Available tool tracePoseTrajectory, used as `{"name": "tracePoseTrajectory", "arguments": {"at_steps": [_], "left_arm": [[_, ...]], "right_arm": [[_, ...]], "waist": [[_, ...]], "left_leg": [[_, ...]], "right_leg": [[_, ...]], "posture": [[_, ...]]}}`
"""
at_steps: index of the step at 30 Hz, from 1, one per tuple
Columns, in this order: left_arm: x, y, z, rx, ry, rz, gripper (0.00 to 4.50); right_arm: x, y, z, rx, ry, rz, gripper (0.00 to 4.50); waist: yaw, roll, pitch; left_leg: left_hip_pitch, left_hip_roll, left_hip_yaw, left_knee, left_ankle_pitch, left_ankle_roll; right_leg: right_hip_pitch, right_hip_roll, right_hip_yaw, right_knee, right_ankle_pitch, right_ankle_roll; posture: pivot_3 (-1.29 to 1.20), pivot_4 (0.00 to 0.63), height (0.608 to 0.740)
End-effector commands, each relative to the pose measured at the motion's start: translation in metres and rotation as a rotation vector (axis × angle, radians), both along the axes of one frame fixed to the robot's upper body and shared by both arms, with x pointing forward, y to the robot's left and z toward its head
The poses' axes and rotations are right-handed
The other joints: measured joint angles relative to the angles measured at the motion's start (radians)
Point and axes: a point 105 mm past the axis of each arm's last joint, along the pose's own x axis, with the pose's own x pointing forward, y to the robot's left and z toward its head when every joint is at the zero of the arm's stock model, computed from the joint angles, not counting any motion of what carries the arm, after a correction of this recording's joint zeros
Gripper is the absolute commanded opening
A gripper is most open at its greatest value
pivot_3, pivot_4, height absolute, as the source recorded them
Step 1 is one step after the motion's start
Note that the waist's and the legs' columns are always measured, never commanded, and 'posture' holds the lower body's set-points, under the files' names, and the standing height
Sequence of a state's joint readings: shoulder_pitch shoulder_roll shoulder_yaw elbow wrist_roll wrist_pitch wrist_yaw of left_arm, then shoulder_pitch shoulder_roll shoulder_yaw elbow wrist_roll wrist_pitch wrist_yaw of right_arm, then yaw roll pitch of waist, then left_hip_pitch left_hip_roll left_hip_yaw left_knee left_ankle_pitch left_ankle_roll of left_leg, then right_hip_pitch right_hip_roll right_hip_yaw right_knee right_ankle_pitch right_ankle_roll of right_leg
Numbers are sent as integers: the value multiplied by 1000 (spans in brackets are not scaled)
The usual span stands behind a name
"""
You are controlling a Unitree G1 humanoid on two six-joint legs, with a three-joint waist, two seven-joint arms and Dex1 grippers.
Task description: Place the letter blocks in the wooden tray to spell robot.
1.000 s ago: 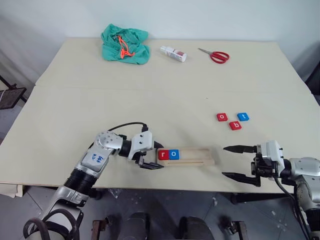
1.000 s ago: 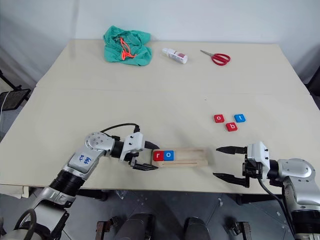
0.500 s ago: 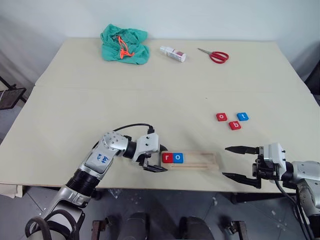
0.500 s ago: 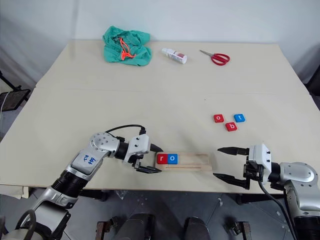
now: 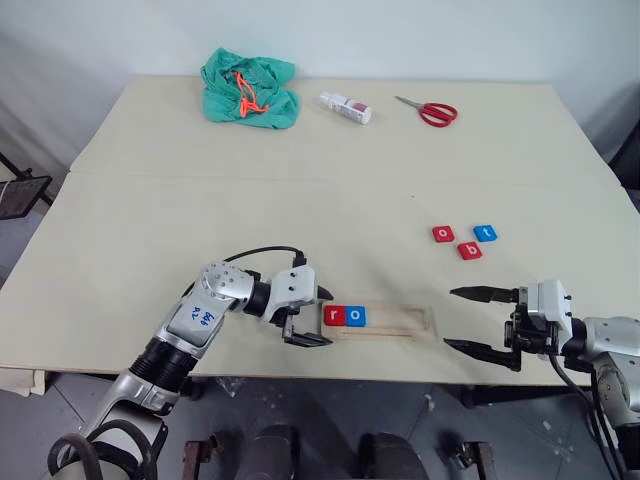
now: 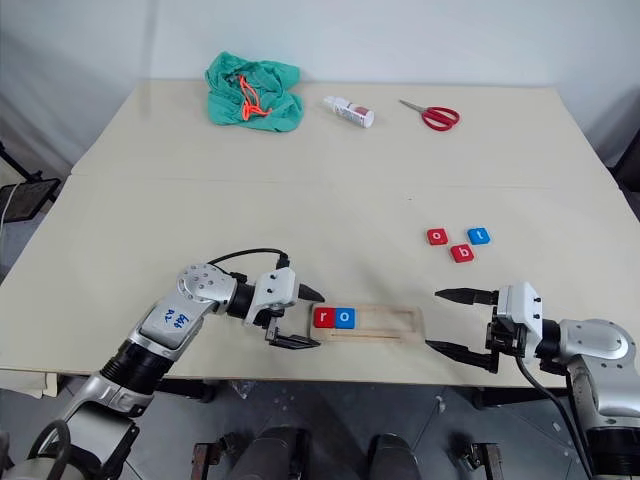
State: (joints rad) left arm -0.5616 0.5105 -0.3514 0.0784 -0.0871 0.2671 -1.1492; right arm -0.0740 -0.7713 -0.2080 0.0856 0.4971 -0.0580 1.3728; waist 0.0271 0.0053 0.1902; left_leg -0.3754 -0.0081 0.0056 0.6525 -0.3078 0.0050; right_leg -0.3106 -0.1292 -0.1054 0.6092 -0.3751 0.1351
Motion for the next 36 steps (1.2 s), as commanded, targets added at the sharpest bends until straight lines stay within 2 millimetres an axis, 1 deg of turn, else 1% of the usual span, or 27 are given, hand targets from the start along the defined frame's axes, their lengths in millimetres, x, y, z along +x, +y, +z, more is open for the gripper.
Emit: {"name": "tracePoseTrajectory", "arguments": {"at_steps": [1,4,7,9,11,13,14,16,19,21,23,27,30,36], "left_arm": [[4,10,24,-54,-34,18,4465],[8,19,40,-116,-52,46,4465],[-1,34,48,-147,-38,11,4465],[-1,42,52,-177,-44,21,4465],[1,47,59,-248,-82,23,4465],[3,51,62,-297,-128,26,4465],[4,50,67,-360,-158,29,4465],[6,50,76,-497,-189,50,4465],[7,50,69,-535,-228,46,4465],[3,53,52,-520,-230,41,4465],[0,57,41,-513,-217,53,4465],[-5,65,28,-486,-192,15,4465],[-8,70,23,-479,-196,-12,4465],[-10,78,23,-474,-201,-52,4465]], "right_arm": [[2,-10,16,17,-57,-69,4500],[3,-12,21,58,-61,-150,4500],[8,-17,24,115,-39,-297,4500],[11,-20,21,125,-10,-394,4500],[19,-25,19,140,-9,-506,4500],[26,-28,20,158,-33,-580,4500],[30,-31,20,168,-42,-627,4500],[35,-34,16,226,11,-686,4500],[40,-41,19,224,-52,-770,4500],[38,-46,17,210,-82,-821,4500],[31,-51,11,200,-65,-856,4500],[21,-57,6,197,-48,-891,4500],[17,-60,5,198,-44,-905,4500],[17,-62,6,201,-42,-911,4500]], "waist": [[0,0,0],[0,0,0],[-1,0,0],[-1,0,0],[-1,0,0],[0,0,0],[0,0,0],[1,0,0],[0,1,0],[-2,1,0],[-3,1,0],[-2,1,0],[-3,1,0],[-3,1,0]], "left_leg": [[0,0,0,0,0,0],[0,0,-2,0,0,0],[0,0,-7,0,0,0],[0,0,-8,0,0,0],[0,0,-8,-1,0,0],[0,0,-8,0,0,0],[0,0,-8,0,0,0],[0,0,-8,0,0,0],[0,-1,-9,0,0,0],[0,-1,-8,-1,0,0],[1,-1,-8,-2,0,0],[0,-1,-8,-2,0,0],[1,-1,-6,-1,0,1],[1,-1,-6,-1,0,1]], "right_leg": [[0,0,0,0,0,0],[0,0,0,0,0,0],[0,0,0,0,0,0],[0,0,0,0,0,0],[0,0,0,1,0,0],[0,0,0,1,0,0],[0,0,0,1,0,0],[0,0,0,1,0,0],[0,-1,0,1,0,0],[-1,-1,0,1,0,0],[-1,-1,0,1,0,0],[-2,-1,0,3,0,0],[-2,-1,1,3,0,0],[-2,-1,1,3,0,0]], "posture": [[0,150,740],[0,150,740],[0,150,740],[0,150,740],[0,150,740],[0,150,740],[0,150,740],[0,150,740],[0,150,740],[0,150,740],[0,150,740],[0,150,740],[0,150,740],[0,150,740]]}}
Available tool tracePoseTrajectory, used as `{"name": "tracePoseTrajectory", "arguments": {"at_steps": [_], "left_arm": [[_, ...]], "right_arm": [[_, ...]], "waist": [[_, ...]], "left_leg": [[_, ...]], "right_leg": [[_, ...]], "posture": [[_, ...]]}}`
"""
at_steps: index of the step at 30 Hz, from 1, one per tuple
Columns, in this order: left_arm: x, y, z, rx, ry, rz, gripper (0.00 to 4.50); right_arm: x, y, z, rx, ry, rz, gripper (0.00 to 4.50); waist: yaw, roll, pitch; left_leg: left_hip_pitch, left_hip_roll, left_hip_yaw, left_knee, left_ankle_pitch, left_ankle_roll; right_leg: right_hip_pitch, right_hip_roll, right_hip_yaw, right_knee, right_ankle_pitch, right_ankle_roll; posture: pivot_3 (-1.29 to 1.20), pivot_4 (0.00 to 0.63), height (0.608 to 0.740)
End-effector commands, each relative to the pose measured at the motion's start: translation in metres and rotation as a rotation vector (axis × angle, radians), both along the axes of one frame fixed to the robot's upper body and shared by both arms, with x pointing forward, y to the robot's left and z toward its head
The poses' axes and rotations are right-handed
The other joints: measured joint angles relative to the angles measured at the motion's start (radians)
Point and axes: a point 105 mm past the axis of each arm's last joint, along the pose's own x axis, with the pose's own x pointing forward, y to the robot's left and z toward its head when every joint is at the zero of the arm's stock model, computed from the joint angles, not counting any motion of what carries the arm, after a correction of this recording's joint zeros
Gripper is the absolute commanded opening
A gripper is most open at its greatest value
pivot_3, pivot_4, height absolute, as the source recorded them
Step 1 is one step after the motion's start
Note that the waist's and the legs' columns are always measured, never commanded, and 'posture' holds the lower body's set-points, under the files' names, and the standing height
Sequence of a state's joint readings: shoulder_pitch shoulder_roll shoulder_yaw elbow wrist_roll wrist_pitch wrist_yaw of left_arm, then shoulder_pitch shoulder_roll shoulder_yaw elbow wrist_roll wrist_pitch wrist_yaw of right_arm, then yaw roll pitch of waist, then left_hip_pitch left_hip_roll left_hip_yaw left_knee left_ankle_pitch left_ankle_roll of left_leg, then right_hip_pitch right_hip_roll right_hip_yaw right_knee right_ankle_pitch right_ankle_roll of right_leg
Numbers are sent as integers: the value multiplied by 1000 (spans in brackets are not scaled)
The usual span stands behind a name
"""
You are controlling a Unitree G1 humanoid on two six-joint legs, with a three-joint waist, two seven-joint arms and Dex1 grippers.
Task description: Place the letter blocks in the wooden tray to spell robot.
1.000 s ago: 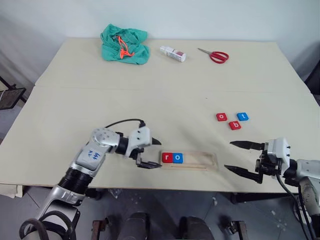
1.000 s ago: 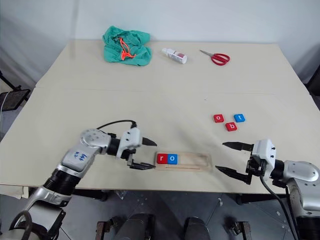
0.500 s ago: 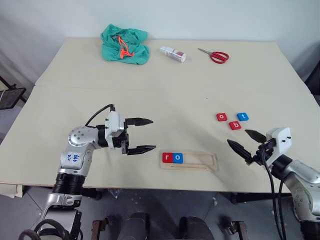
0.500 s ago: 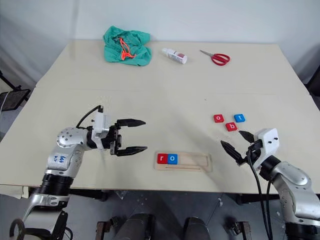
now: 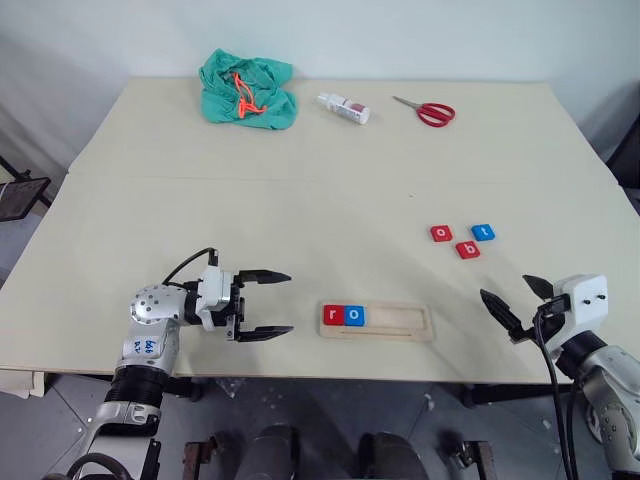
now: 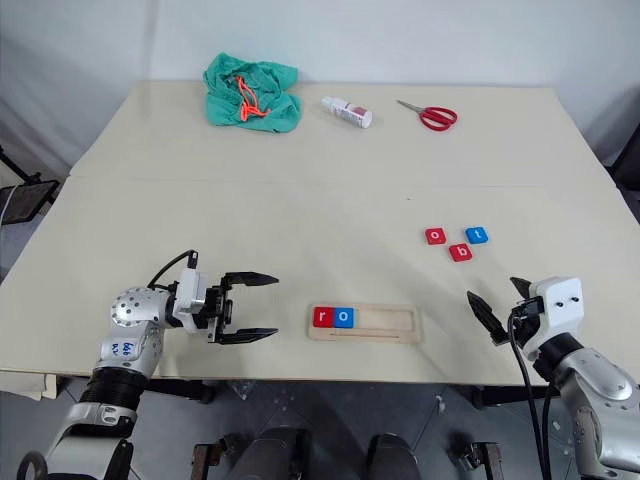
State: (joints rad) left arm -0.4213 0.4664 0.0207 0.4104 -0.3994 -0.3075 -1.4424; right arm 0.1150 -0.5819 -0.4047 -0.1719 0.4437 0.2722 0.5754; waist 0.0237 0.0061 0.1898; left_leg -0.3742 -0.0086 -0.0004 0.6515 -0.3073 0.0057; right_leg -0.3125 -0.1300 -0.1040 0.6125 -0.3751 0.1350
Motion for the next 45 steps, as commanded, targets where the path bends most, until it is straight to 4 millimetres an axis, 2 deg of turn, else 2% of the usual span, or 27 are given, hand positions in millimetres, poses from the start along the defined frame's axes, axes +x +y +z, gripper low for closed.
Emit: {"name": "tracePoseTrajectory", "arguments": {"at_steps": [1,16,24,32,39,45], "left_arm": [[0,8,8,-2,-48,-11,4465],[1,10,7,-1,-46,23,4465],[-6,3,8,-14,-51,5,4465],[-11,-2,10,-23,-52,-4,4465],[-15,-3,11,-27,-58,9,4465],[-16,-3,11,-26,-60,23,4465]], "right_arm": [[-1,-2,16,3,-55,-10,4500],[11,3,20,31,-48,10,4500],[46,8,23,84,1,-12,4500],[75,19,12,108,74,11,4500],[92,24,1,98,84,11,4500],[97,25,-8,101,106,1,4500]], "waist": [[0,0,0],[-1,0,0],[-3,0,0],[-3,0,0],[-10,0,0],[-11,0,0]], "left_leg": [[0,0,0,0,0,0],[0,0,0,0,0,0],[0,0,0,0,0,0],[-4,-1,2,1,0,0],[-4,0,4,0,0,0],[-4,0,4,1,0,0]], "right_leg": [[0,0,0,0,0,0],[0,0,0,0,0,0],[-1,0,0,1,0,0],[-9,-3,0,9,0,0],[-11,-3,0,10,0,0],[-11,-3,0,10,0,0]], "posture": [[0,150,740],[0,150,740],[0,150,740],[0,150,740],[0,150,740],[0,150,740]]}}
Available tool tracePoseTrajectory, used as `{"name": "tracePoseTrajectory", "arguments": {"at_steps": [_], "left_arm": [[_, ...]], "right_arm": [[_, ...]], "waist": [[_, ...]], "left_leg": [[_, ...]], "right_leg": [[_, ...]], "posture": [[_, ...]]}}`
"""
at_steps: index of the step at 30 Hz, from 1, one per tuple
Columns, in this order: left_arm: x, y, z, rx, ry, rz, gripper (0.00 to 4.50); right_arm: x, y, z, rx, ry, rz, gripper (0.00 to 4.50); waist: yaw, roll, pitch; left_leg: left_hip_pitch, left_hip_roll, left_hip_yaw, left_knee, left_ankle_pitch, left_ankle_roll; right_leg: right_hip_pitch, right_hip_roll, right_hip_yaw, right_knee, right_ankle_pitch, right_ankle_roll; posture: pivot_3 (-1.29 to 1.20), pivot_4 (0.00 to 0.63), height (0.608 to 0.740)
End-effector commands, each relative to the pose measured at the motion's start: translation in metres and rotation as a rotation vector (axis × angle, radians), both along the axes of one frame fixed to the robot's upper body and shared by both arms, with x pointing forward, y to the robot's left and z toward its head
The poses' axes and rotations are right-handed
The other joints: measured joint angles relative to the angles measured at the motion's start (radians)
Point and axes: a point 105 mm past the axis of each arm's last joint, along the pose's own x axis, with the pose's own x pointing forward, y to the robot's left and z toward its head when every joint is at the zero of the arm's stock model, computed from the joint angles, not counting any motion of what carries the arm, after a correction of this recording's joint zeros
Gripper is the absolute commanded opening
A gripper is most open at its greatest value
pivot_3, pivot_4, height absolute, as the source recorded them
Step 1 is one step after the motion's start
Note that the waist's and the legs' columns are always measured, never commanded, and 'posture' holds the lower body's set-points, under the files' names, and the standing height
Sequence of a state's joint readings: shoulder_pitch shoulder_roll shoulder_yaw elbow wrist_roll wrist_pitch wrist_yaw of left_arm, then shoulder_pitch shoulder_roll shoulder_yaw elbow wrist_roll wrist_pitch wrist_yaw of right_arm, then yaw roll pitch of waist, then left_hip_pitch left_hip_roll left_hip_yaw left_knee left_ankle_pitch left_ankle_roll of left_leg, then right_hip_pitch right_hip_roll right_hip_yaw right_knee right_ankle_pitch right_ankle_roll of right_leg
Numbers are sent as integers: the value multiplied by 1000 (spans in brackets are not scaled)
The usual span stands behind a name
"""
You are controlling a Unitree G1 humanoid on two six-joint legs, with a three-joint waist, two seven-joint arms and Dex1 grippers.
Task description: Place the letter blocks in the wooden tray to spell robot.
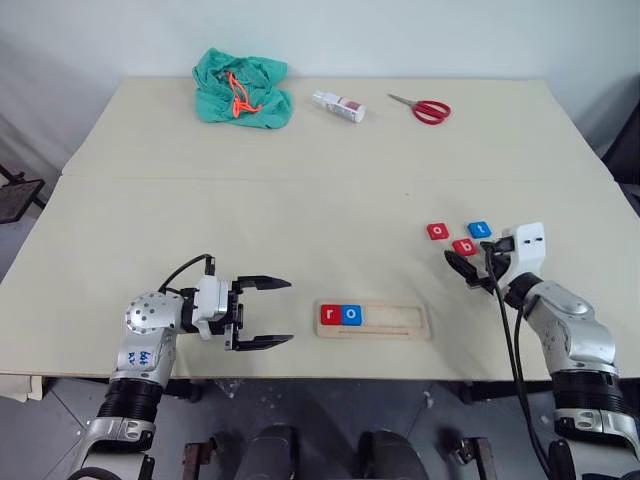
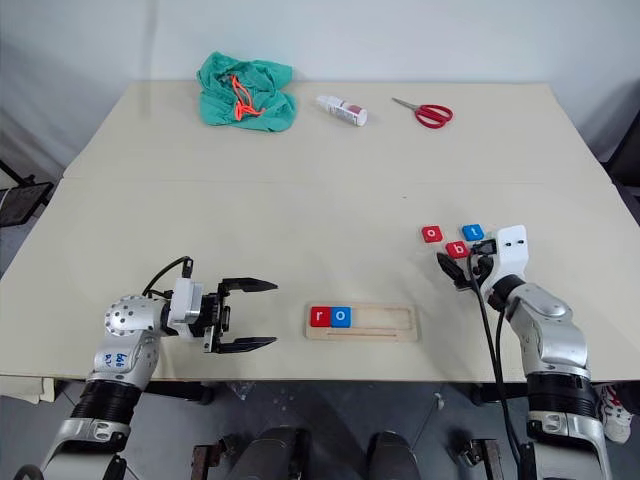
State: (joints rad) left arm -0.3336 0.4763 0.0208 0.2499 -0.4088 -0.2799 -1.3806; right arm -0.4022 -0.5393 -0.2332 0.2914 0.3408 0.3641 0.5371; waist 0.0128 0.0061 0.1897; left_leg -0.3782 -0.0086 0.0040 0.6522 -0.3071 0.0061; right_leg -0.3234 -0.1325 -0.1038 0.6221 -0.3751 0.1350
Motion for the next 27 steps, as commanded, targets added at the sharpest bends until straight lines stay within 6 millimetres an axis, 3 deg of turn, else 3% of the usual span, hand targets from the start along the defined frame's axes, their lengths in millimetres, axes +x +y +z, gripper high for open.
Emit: {"name": "tracePoseTrajectory", "arguments": {"at_steps": [1,10,18,27], "left_arm": [[-2,1,6,-16,-23,12,4465],[-1,1,5,-19,-23,11,4500],[2,-1,3,-14,-6,-15,4500],[-1,-3,1,-17,16,-64,4500]], "right_arm": [[0,2,-10,-2,32,-8,4500],[-11,3,-1,7,-28,-55,1502],[-50,28,30,56,-132,-66,1461],[-119,42,10,87,-21,-136,1461]], "waist": [[-1,0,0],[-7,0,0],[-11,0,0],[6,0,0]], "left_leg": [[0,0,0,0,0,0],[0,1,0,0,0,0],[0,0,0,-1,0,0],[0,0,0,-2,0,0]], "right_leg": [[0,0,0,0,0,0],[0,0,0,0,0,0],[-1,0,0,1,0,0],[-1,0,2,0,0,0]], "posture": [[0,150,740],[0,150,740],[0,150,740],[0,150,740]]}}
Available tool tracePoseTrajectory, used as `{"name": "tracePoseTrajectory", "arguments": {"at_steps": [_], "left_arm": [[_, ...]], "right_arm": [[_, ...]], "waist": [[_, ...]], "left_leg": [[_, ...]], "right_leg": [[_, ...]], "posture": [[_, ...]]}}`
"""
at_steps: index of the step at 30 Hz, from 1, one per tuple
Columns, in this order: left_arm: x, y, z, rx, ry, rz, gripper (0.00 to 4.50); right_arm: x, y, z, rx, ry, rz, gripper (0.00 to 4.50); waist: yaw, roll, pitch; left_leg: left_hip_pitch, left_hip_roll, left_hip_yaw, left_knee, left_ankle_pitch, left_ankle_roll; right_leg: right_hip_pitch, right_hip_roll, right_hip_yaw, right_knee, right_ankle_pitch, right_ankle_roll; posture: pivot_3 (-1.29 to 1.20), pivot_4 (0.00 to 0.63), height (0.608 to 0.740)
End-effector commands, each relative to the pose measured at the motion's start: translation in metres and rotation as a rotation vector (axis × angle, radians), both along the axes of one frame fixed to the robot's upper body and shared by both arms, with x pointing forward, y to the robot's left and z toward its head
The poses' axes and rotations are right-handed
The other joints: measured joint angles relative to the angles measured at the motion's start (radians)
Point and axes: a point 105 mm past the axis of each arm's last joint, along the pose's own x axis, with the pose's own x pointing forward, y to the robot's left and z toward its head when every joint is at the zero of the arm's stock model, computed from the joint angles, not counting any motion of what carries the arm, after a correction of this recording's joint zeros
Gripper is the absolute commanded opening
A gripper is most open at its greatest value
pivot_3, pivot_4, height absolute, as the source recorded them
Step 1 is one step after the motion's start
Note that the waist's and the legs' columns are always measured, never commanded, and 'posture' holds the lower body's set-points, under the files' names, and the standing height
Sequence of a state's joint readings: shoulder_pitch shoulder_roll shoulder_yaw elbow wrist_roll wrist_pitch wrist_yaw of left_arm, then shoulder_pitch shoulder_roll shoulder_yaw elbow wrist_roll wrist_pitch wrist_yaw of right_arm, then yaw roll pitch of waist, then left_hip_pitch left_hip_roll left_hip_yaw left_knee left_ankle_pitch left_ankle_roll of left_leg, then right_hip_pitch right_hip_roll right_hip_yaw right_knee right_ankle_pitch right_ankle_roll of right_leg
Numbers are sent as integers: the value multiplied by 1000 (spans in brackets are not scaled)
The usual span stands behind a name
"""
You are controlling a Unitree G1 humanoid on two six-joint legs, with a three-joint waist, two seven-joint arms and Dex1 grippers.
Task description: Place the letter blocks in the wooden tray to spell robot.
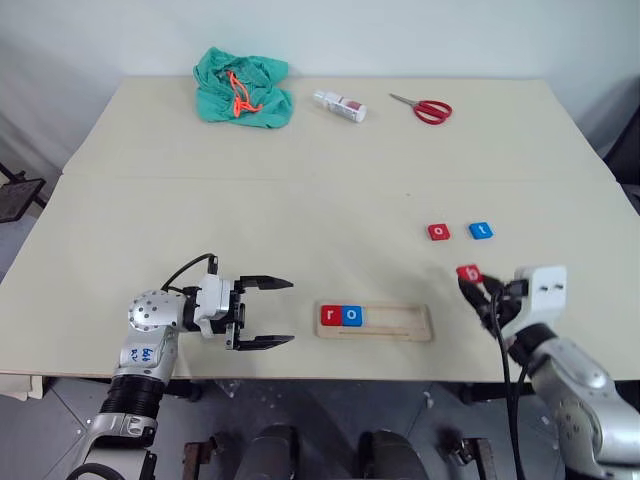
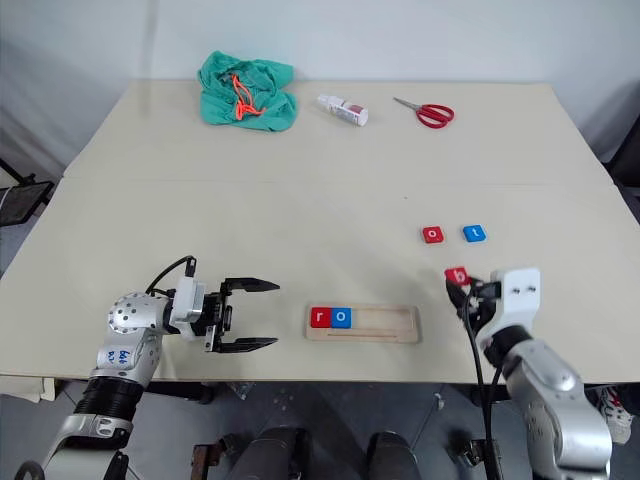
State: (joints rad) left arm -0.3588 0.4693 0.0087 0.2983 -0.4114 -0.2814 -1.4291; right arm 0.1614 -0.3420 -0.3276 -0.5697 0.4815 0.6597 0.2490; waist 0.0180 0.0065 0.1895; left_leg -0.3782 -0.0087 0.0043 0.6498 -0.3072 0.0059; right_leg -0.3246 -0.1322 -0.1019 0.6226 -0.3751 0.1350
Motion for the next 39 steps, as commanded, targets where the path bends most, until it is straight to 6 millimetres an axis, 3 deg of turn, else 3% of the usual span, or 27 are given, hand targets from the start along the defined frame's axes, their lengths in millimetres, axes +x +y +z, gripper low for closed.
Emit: {"name": "tracePoseTrajectory", "arguments": {"at_steps": [1,14,15,22,27,33,39], "left_arm": [[-1,-1,5,-27,-9,-25,4500],[4,0,8,-21,-19,-32,4500],[4,0,8,-21,-20,-29,4500],[2,3,9,-16,-22,-21,4500],[2,4,9,-14,-21,-20,4500],[0,6,9,-9,-15,-23,4500],[1,8,9,-6,-20,-17,4500]], "right_arm": [[-15,7,14,4,-38,-8,1461],[-21,10,1,70,25,-24,1461],[-21,11,0,85,22,-29,2163],[-24,11,-1,101,10,-34,4403],[-25,13,11,32,-12,120,4456],[-27,-6,6,-239,85,461,4456],[-9,-23,16,-379,108,644,4456]], "waist": [[1,0,0],[2,0,0],[2,0,0],[2,0,0],[2,0,0],[5,0,0],[3,-1,0]], "left_leg": [[0,0,0,0,0,0],[2,0,3,1,0,0],[2,0,3,1,0,0],[2,0,3,1,0,0],[2,0,3,1,0,0],[2,0,4,2,0,2],[2,0,5,2,0,2]], "right_leg": [[0,0,0,0,0,0],[0,0,2,0,0,0],[0,0,2,0,0,0],[0,0,2,0,0,0],[0,0,3,0,0,0],[1,0,3,-1,0,0],[1,0,2,-2,0,0]], "posture": [[0,150,740],[0,150,740],[0,150,740],[0,150,740],[0,150,740],[0,150,740],[0,150,740]]}}
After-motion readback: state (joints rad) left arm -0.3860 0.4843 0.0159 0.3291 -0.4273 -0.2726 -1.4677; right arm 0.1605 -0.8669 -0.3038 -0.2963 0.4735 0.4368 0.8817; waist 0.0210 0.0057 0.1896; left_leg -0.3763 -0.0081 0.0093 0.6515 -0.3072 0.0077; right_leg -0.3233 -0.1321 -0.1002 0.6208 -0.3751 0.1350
